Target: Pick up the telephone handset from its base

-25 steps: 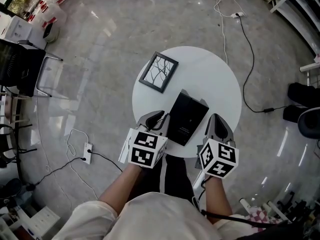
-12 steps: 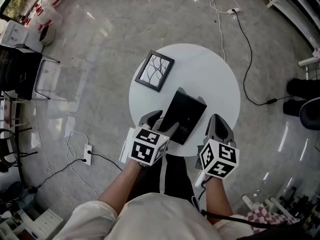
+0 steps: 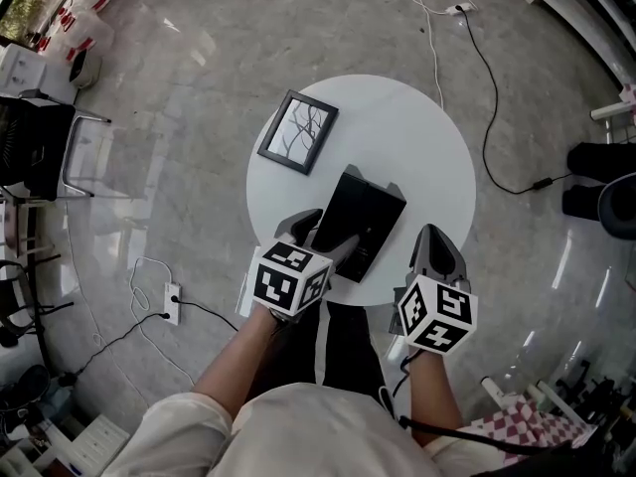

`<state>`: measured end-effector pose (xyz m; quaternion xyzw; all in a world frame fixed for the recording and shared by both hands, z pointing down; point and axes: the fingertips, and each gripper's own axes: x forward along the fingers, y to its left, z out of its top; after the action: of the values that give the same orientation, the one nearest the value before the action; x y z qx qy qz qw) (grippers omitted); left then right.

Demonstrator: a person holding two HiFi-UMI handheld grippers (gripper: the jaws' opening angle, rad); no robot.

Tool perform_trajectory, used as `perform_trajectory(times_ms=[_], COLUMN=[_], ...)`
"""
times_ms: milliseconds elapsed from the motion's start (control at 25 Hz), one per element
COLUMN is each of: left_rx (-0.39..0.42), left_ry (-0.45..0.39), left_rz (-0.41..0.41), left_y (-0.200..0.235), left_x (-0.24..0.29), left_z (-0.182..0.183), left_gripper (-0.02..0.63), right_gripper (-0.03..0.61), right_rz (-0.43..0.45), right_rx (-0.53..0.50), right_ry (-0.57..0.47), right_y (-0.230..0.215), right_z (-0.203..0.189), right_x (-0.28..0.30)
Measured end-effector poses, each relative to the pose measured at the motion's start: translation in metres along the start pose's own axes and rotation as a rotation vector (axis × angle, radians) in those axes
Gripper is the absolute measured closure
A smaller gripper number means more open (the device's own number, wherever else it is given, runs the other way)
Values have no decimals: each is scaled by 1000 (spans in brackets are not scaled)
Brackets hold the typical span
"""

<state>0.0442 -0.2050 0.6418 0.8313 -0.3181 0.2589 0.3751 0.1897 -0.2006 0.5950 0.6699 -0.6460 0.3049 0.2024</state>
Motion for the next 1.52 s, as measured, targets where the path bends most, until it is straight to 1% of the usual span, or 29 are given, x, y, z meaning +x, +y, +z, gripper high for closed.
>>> perform_trajectory(times_ms=[80, 240, 480, 600, 760, 880, 1000, 1320, 1520], left_rx=[-16, -10, 3, 12, 38, 47, 32, 26, -32], left_ry=[-5, 11, 52, 75, 97, 94, 85, 81, 45], left_rz=[-21, -44, -38, -19, 37, 55, 51, 47, 34], left_y=[0, 0, 4, 2, 3, 5, 7, 6, 9], left_x=[4, 11, 16, 15, 11, 6, 4, 0, -8], left_z=[2, 1, -4, -3, -4, -4, -4, -8, -7], left_gripper=[298, 298, 301, 312, 336, 372, 411, 416, 416], right_gripper=[554, 554, 554, 554, 554, 554, 554, 554, 554], right_rz=[-8, -21, -29, -30, -23, -18, -14, -4, 0], right_rx=[1, 7, 14, 15, 14, 12, 10, 6, 3], right_ry=[5, 17, 26, 25, 22, 20, 23, 27, 17], right_y=[-4, -9, -13, -15, -11, -8, -7, -3, -2], right_z=[-3, -9, -15, -15, -14, -14, -15, -14, -9], right_x=[0, -2, -2, -3, -2, -2, -1, 0, 1])
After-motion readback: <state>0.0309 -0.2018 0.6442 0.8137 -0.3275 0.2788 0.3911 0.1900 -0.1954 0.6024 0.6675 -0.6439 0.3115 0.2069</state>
